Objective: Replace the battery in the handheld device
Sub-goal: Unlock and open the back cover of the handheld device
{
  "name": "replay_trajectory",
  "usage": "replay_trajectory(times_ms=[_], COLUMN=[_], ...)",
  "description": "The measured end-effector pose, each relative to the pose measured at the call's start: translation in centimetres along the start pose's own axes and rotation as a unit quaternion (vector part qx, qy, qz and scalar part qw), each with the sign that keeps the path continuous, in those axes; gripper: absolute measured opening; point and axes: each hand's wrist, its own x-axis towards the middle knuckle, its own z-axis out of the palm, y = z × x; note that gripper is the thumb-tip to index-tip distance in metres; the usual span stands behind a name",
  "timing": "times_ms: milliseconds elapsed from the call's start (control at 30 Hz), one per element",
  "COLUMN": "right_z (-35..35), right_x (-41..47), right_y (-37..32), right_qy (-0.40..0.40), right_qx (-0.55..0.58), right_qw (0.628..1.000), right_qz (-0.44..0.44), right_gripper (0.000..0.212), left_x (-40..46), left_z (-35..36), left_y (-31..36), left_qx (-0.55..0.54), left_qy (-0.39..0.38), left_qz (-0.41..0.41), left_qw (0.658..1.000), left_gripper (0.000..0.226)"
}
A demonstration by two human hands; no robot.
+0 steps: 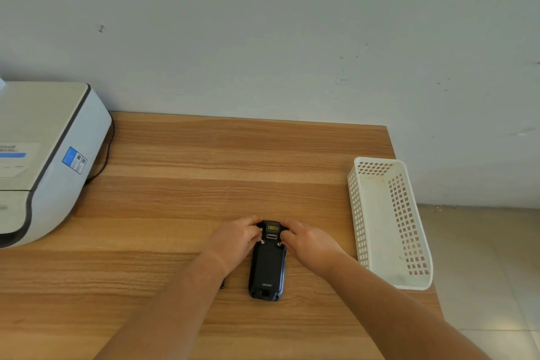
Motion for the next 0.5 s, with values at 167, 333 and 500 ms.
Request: replay_trajectory(times_ms=[167, 333, 500], right_z=[-0.24, -0.23, 0.10], right_x=[0.10, 0.20, 0.20], right_y=[0.15, 0.31, 0.43], right_qy=[0.008, 0.019, 0.037], right_qx=[-0.007, -0.010, 0.001], right_qw=[1.000, 0.999, 0.998], right_qz=[-0.022, -0.038, -0.046], right_gripper=[0.026, 0.029, 0.030], left_x=[0.01, 0.29, 0.59], left_z=[0.13, 0.03, 0.09], left_y=[0.03, 0.15, 0.01], left_qx=[-0.002, 0.002, 0.006], left_qy=[0.009, 0.010, 0.003], left_qz=[-0.013, -0.012, -0.012], left_qw=[1.000, 1.000, 1.000], left_gripper=[0.028, 0.027, 0.026])
